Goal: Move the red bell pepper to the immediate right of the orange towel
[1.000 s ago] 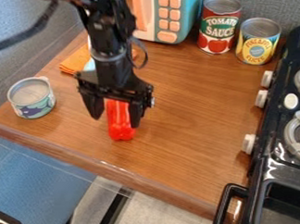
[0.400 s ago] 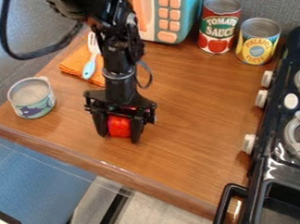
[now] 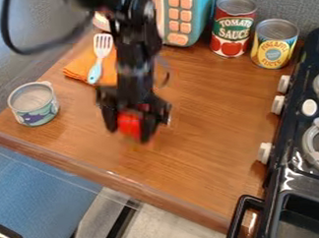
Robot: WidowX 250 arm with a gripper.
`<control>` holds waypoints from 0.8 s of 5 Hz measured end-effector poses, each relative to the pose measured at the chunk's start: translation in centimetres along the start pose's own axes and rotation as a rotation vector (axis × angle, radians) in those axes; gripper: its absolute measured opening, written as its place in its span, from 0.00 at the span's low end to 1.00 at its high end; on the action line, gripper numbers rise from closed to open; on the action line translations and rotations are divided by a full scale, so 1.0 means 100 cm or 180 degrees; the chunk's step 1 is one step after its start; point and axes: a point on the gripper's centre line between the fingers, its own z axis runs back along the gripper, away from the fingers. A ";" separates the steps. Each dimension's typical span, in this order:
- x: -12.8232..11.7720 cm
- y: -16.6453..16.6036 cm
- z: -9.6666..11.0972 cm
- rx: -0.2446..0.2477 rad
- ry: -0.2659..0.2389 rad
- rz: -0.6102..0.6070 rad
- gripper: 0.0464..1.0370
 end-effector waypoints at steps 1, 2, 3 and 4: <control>0.034 0.000 0.021 -0.0057 -0.0187 -0.0200 0.74; 0.062 0.000 0.010 -0.0082 -0.0118 -0.0263 0.74; 0.086 -0.002 -0.011 -0.0098 0.0033 -0.0240 0.74; 0.107 -0.006 -0.026 -0.0159 0.0095 -0.0264 0.74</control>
